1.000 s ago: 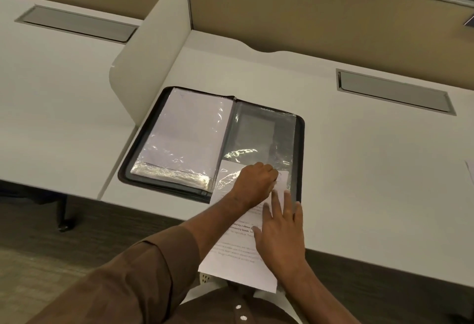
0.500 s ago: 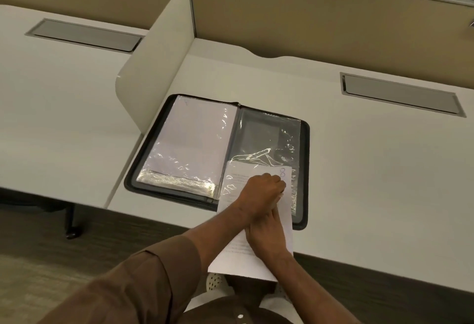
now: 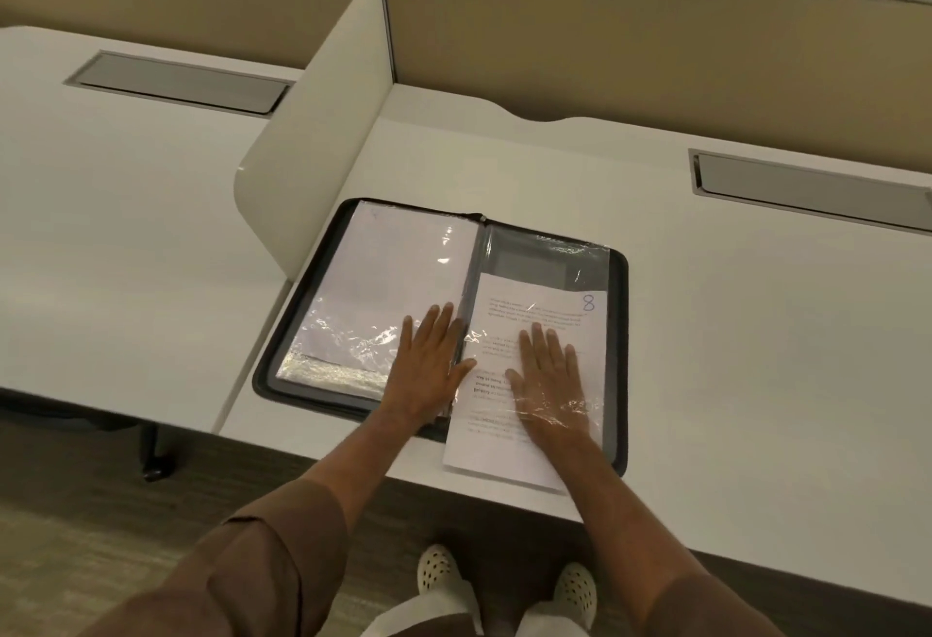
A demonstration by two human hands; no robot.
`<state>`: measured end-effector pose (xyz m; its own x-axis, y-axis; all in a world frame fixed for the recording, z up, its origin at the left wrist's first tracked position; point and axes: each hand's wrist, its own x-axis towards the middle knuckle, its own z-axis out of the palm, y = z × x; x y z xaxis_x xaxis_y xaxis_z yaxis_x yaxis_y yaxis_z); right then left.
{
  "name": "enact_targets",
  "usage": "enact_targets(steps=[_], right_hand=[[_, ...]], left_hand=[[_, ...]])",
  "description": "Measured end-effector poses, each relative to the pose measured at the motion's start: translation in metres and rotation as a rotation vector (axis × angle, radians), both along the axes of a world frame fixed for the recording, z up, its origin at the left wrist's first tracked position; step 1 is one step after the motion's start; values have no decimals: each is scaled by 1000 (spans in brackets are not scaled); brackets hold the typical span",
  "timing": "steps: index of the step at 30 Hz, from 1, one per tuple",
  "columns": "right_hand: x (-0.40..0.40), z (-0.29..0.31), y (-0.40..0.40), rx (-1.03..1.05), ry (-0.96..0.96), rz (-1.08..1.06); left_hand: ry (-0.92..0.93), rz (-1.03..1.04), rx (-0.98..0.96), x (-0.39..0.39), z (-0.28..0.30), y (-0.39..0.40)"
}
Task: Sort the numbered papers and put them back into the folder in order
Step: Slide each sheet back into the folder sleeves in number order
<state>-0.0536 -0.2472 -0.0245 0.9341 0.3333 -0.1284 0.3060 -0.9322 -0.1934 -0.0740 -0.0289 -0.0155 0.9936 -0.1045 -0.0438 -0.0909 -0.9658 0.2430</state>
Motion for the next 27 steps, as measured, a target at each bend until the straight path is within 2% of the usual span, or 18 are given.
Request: enact_targets(steps=[4,8,13,20,25,27], right_hand=[[-46,10,5,97,-110,19],[-89,12,15,82,-83,32],[-54,-1,16,60,-107,47],[11,-6,16,28,-38,59],[17,0,15,59,-68,63],[-3,9,10,149,-49,73]], left_hand=[[-24,-15,40,-2,-8,4],[-39,-4,32,-1,-11,3],[-29,-11,38,-1,-10,5],[-25,-12,25,-3,-4,4],[-31,-10,17,-2,-5,5],[-27,-8,19,-2,-6,5]])
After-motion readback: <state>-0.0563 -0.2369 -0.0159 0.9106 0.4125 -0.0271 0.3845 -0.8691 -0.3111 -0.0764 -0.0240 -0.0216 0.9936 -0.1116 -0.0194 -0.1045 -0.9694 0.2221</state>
